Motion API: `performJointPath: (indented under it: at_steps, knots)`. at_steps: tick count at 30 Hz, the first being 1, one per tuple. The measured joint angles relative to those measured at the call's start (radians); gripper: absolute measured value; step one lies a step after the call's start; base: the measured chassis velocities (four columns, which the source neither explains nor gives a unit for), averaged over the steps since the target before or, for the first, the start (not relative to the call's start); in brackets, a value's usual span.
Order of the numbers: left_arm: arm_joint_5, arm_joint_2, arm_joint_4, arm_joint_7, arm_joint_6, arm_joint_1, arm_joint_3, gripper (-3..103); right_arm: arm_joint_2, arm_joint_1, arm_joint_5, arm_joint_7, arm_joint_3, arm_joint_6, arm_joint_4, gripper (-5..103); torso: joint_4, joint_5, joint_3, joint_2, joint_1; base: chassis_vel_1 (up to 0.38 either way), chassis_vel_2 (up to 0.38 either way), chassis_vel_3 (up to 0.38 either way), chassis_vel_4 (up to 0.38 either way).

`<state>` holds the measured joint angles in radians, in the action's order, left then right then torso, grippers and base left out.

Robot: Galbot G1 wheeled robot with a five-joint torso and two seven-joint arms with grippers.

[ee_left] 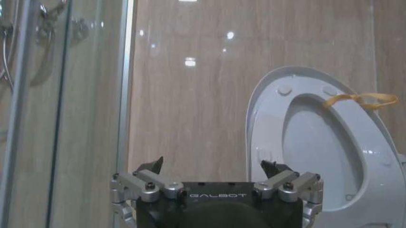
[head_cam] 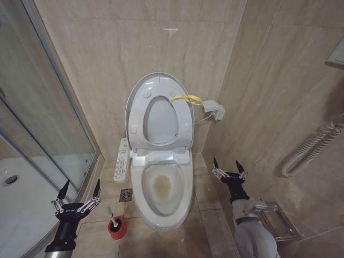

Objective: Open the toilet lid, clean the toilet bowl with a toilet brush, close the toilet lid, and flush.

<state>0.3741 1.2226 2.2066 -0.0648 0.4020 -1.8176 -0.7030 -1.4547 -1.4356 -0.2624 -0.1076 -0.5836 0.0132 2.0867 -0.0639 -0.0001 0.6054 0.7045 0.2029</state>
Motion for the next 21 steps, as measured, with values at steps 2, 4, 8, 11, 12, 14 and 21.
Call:
performJointPath:
  at_steps: [2, 4, 8, 11, 12, 14, 21]
  knots:
    - [0.018, -0.008, 0.009, -0.002, -0.027, 0.004, 0.000, 100, 0.000, 0.000, 0.000, 0.000, 0.000, 0.000, 0.000, 100, -0.0002, 0.0000, 0.000, 0.000, 0.000, 0.000, 0.000, 0.000, 0.000]
    - [0.062, -0.026, 0.020, -0.005, -0.076, 0.014, -0.001, 100, 0.000, 0.000, 0.000, 0.000, 0.000, 0.000, 0.000, 100, -0.0003, 0.0000, 0.000, 0.000, 0.000, 0.000, 0.000, 0.000, 0.000]
    - [0.097, -0.047, -0.003, 0.005, -0.094, 0.045, -0.029, 100, 0.000, 0.000, 0.000, 0.000, 0.000, 0.000, 0.000, 100, -0.0002, 0.0000, 0.000, 0.000, 0.000, 0.000, 0.000, 0.000, 0.000]
    - [0.108, -0.052, -0.014, 0.012, -0.097, 0.062, -0.044, 100, 0.000, 0.000, 0.000, 0.000, 0.000, 0.000, 0.000, 100, -0.0003, -0.0001, 0.000, 0.000, 0.000, 0.000, 0.000, 0.000, 0.000]
    - [0.111, -0.052, -0.015, 0.014, -0.099, 0.066, -0.049, 100, 0.000, 0.000, 0.000, 0.000, 0.000, 0.000, 0.000, 100, -0.0003, 0.0000, 0.000, 0.000, 0.000, 0.000, 0.000, 0.000, 0.000]
    - [0.113, -0.049, -0.010, 0.017, -0.103, 0.069, -0.052, 100, 0.000, 0.000, 0.000, 0.000, 0.000, 0.000, 0.000, 100, -0.0002, 0.0000, 0.000, 0.000, 0.000, 0.000, 0.000, 0.000, 0.000]
    - [0.089, -0.037, -0.008, 0.013, -0.100, 0.073, -0.036, 100, 0.000, 0.000, 0.000, 0.000, 0.000, 0.000, 0.000, 100, -0.0002, 0.0001, 0.000, 0.000, 0.000, 0.000, 0.000, 0.000, 0.000]
